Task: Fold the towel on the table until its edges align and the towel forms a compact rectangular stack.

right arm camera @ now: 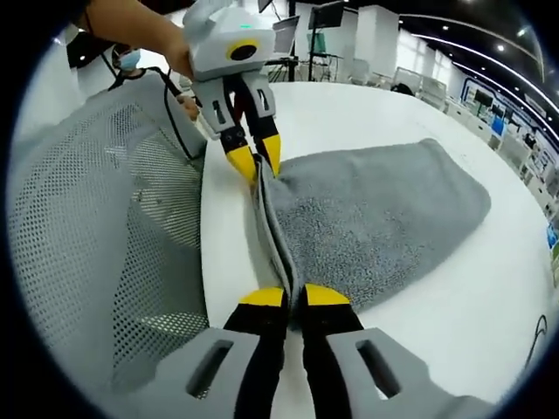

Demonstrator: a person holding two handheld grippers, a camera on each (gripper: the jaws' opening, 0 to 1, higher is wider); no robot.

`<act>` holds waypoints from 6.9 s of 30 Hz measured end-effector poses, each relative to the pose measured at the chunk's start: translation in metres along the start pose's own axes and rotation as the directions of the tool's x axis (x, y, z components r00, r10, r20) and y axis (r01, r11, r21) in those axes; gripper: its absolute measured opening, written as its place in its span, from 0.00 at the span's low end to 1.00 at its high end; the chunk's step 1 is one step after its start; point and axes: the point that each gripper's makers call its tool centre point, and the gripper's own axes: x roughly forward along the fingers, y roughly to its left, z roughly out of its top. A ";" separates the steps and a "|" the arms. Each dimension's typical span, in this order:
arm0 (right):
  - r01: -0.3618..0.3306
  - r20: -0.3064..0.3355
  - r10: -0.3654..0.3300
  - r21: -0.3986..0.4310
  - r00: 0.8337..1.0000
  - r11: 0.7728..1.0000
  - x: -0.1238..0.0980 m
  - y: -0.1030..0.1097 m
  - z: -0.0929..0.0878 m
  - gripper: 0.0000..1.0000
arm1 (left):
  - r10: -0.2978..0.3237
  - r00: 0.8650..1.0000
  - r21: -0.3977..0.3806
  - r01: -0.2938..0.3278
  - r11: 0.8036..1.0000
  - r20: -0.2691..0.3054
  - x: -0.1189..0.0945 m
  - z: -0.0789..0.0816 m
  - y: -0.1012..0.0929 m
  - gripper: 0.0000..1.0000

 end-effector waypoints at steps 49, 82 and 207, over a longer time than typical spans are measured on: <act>-0.015 0.054 0.014 0.030 0.998 0.999 -0.026 0.022 0.028 0.01 | -0.057 0.998 -0.078 0.057 0.995 0.008 -0.042 0.016 -0.011 0.06; 0.070 0.244 -0.104 0.143 0.964 0.987 -0.100 -0.038 0.113 0.02 | 0.047 0.975 -0.122 -0.020 0.992 0.217 -0.116 0.099 0.038 0.07; 0.234 0.178 -0.232 0.012 0.956 0.972 -0.060 -0.123 0.140 0.03 | 0.194 0.941 -0.385 -0.077 0.920 0.276 -0.088 0.086 0.130 0.08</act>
